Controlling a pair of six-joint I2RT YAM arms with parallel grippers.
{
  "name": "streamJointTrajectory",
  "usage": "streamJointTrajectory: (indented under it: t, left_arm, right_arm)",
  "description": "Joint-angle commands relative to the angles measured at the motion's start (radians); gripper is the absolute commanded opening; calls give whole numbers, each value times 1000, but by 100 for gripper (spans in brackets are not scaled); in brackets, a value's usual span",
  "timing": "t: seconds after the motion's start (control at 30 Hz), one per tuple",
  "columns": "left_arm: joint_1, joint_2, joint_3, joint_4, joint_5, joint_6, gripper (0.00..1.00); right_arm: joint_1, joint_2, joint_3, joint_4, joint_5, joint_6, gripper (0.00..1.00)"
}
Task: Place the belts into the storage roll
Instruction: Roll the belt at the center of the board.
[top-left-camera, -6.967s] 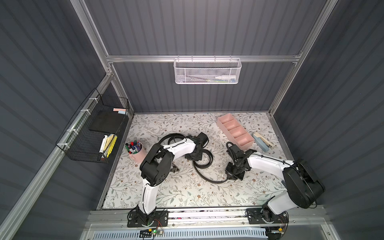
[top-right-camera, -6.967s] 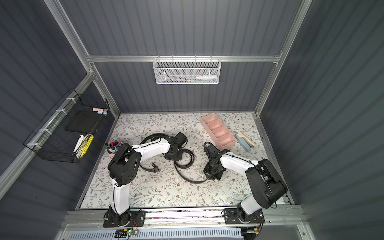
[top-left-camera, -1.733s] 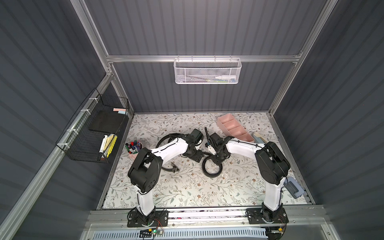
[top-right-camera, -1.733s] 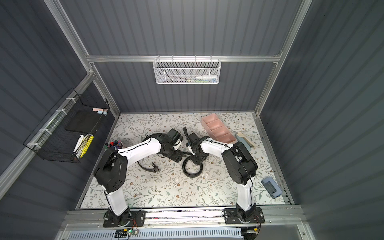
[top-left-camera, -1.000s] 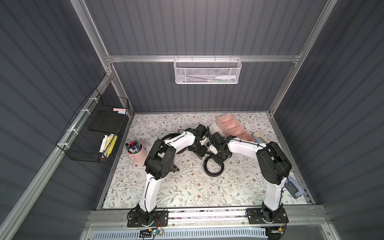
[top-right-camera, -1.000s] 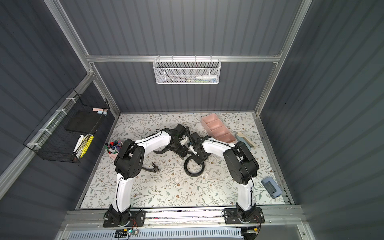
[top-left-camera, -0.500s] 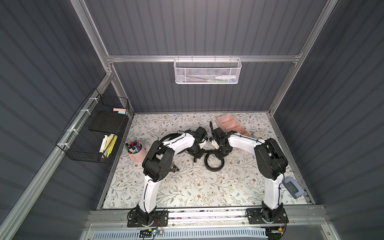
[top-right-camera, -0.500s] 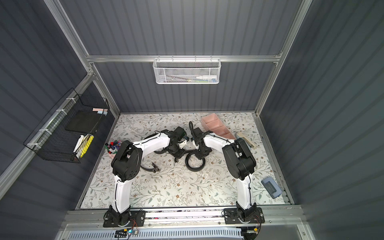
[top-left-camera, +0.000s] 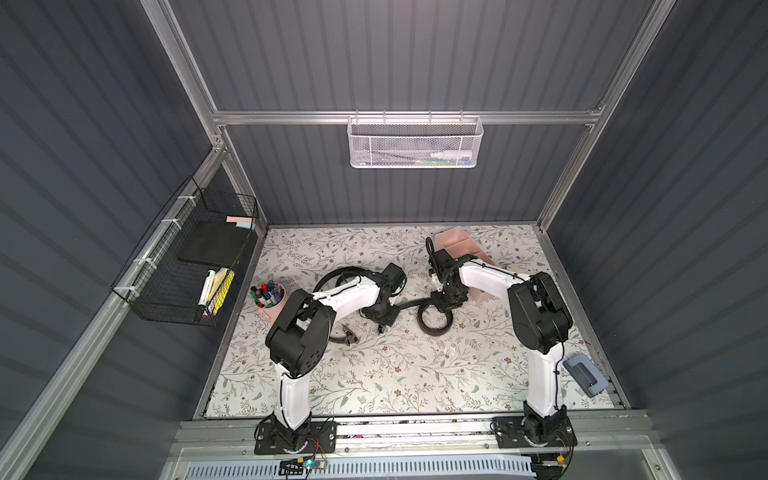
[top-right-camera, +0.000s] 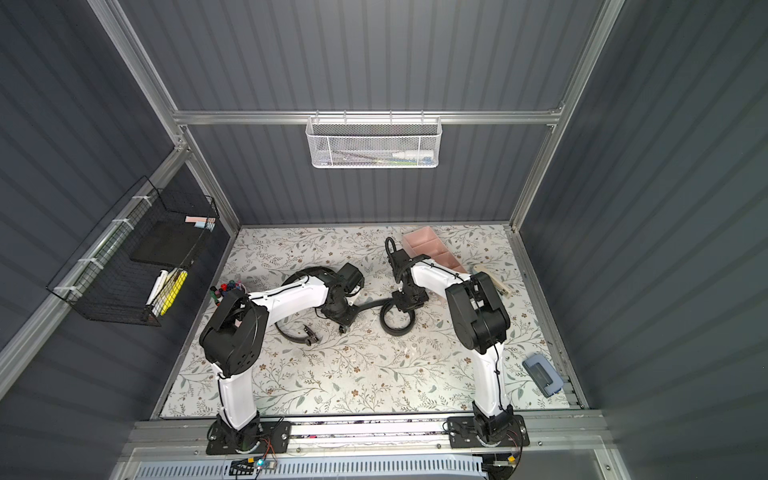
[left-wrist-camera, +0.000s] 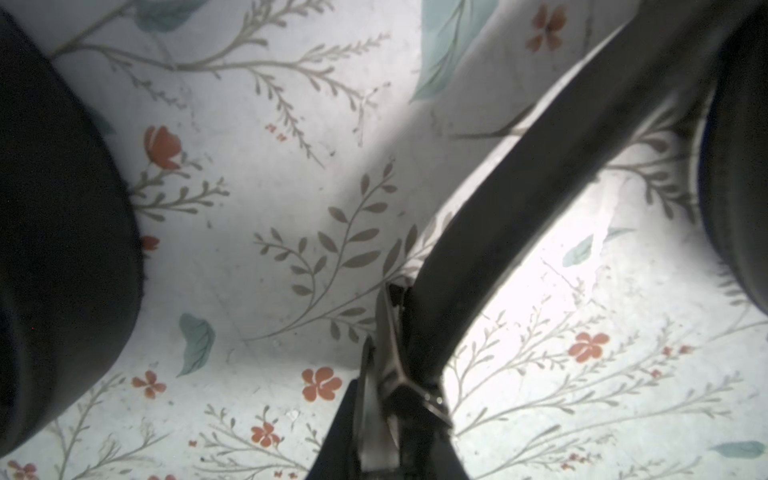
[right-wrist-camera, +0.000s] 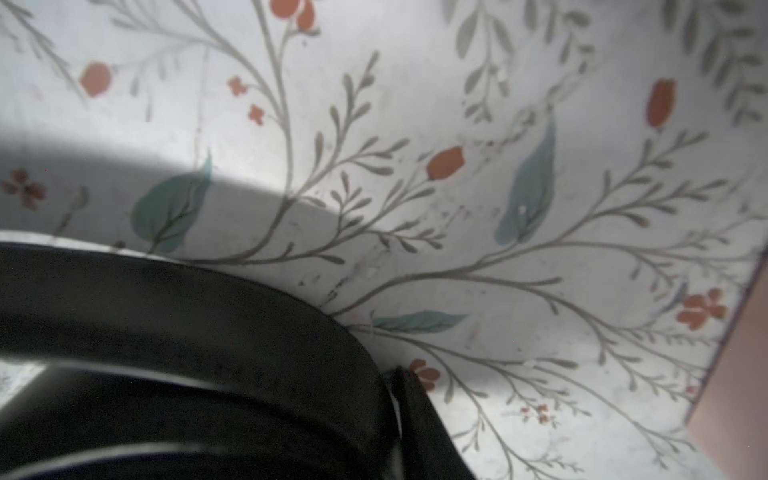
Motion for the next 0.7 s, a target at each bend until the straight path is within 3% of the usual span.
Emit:
streamJointTrajectory:
  t: [0.0,0.67]
  left_arm:
    - [30,-24,-43,-118,-94,-37,6]
    - [148,-158,-233,-88,-86,-65,6]
  right_arm:
    - [-35,58,-25,-100,134,51,28]
    - [-64,46,-47,-131,214,134,28]
